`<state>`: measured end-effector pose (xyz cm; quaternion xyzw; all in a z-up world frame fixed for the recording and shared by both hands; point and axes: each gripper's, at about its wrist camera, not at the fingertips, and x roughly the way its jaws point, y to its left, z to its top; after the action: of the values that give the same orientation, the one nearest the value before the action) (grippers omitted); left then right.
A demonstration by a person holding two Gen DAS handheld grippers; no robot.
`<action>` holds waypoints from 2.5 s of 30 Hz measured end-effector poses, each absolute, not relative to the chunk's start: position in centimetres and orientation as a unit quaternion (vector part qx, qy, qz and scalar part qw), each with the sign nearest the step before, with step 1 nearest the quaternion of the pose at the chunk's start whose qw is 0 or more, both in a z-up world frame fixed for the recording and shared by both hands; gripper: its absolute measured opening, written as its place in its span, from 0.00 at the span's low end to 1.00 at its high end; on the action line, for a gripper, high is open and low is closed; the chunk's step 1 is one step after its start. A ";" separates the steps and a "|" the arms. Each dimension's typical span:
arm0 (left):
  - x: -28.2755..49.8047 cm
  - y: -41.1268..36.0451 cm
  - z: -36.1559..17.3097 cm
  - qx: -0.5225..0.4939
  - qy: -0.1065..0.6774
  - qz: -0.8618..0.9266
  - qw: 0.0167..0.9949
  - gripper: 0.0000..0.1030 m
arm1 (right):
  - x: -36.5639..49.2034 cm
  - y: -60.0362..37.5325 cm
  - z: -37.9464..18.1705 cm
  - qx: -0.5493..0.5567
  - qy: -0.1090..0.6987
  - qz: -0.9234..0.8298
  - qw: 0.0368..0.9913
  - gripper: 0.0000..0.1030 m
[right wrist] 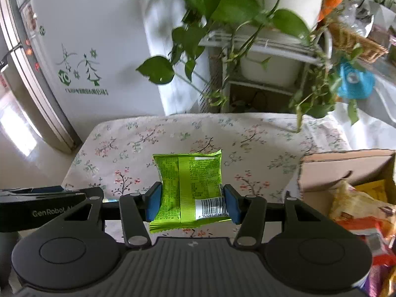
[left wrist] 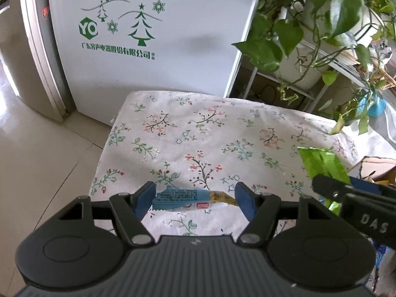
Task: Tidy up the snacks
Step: 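Lift the blue and green packets and carry both over the cardboard box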
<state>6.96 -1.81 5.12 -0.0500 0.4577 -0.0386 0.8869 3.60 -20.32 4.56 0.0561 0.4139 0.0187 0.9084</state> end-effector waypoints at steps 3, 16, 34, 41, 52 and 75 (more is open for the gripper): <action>6.2 -1.7 5.8 -0.051 0.453 -0.036 0.889 0.68 | 2.5 -20.8 5.5 0.066 0.407 0.011 0.911 0.58; 3.8 -2.5 7.7 -0.042 0.428 -0.039 0.902 0.68 | -1.6 -21.7 7.7 0.077 0.376 0.010 0.923 0.58; 2.7 -4.1 8.4 -0.048 0.423 -0.052 0.903 0.68 | -2.3 -22.6 8.2 0.069 0.363 0.016 0.929 0.58; 1.9 -5.7 8.3 -0.033 0.419 -0.067 0.905 0.68 | -3.1 -24.2 8.8 0.075 0.355 0.007 0.932 0.58; -1.5 -11.5 8.4 -0.009 0.403 -0.179 0.898 0.68 | -5.4 -30.8 10.0 0.138 0.337 -0.049 0.930 0.58; -5.0 -23.5 8.0 0.011 0.397 -0.307 0.865 0.68 | -9.4 -40.4 9.6 0.287 0.320 -0.141 0.892 0.58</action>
<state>-4.97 -23.52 8.01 0.0115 0.3967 -0.3073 0.8649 -9.40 -40.40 9.62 0.2869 0.3196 -0.1412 0.8920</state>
